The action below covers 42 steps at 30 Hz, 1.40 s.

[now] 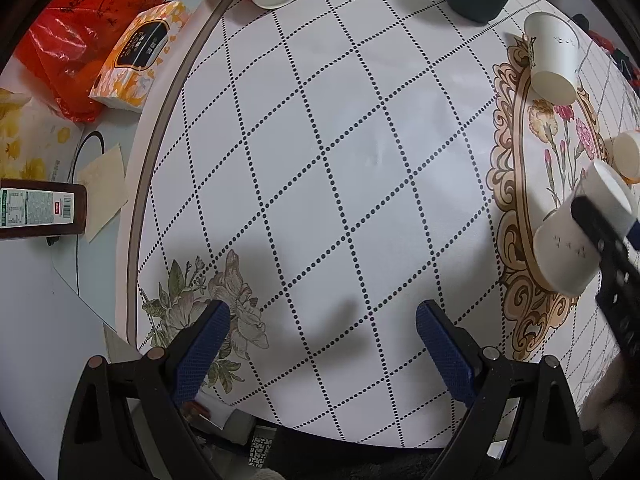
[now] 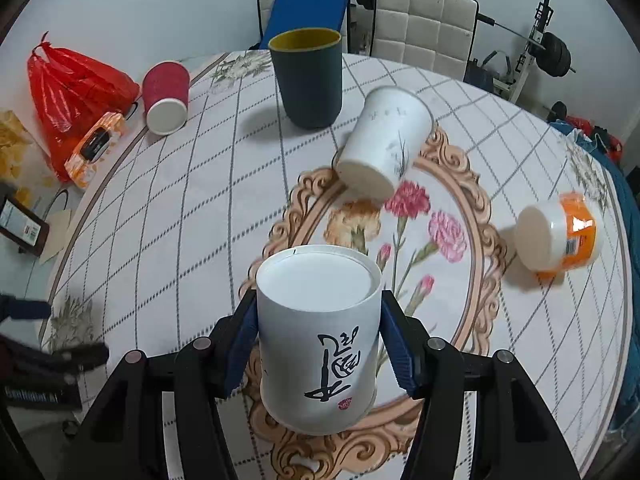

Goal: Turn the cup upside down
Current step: 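Rotate the held white cup with the right gripper so its rim faces down, then lower the cup rim-down onto the flower oval and open the right gripper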

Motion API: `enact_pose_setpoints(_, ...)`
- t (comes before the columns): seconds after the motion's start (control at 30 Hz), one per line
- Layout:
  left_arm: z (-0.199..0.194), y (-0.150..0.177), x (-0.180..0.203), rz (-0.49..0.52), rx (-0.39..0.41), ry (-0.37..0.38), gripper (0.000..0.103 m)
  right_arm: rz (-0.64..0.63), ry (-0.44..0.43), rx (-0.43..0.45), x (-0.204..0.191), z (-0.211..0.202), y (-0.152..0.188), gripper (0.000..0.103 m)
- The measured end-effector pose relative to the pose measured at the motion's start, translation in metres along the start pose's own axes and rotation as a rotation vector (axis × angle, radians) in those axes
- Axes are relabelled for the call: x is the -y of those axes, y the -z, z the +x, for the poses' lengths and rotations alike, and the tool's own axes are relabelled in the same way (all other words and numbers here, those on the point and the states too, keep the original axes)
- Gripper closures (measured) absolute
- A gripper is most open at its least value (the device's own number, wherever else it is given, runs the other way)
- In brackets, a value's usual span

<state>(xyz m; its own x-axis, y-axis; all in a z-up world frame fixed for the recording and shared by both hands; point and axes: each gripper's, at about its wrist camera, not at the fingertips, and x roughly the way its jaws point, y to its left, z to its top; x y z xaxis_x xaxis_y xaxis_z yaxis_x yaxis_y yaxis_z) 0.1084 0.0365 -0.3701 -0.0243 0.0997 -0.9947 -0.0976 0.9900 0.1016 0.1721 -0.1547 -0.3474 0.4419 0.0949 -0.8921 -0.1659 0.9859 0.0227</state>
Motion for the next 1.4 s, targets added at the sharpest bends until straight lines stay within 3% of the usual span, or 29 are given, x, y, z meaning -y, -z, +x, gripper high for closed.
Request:
enact_pose_setpoints(0.23,-0.006,0.003,0.012,0.015,0.010,-0.004,0.008,0.004,-0.032,0.001,0.009,-0.012,0.024,0.040)
enact_pose_setpoints(0.5,-0.033,0.011,0.025,0.063,0.083,0.034,0.008,0.090,-0.004,-0.061,0.017,-0.035,0.034,0.012)
enact_pose_setpoints(0.7,-0.067,0.029,0.034,0.153,0.180,0.062,0.005,0.214,0.107,-0.106,0.021,-0.088,0.059,0.008)
enact_pose_setpoints(1.03,-0.122,0.078,0.038,0.274,0.312,0.117,0.005,0.379,0.287,-0.061,0.015,-0.182,0.107,0.008)
enact_pose_setpoints(1.4,-0.203,0.123,0.017,0.282,0.460,0.132,0.005,0.420,0.272,0.021,-0.005,-0.272,0.123,0.008)
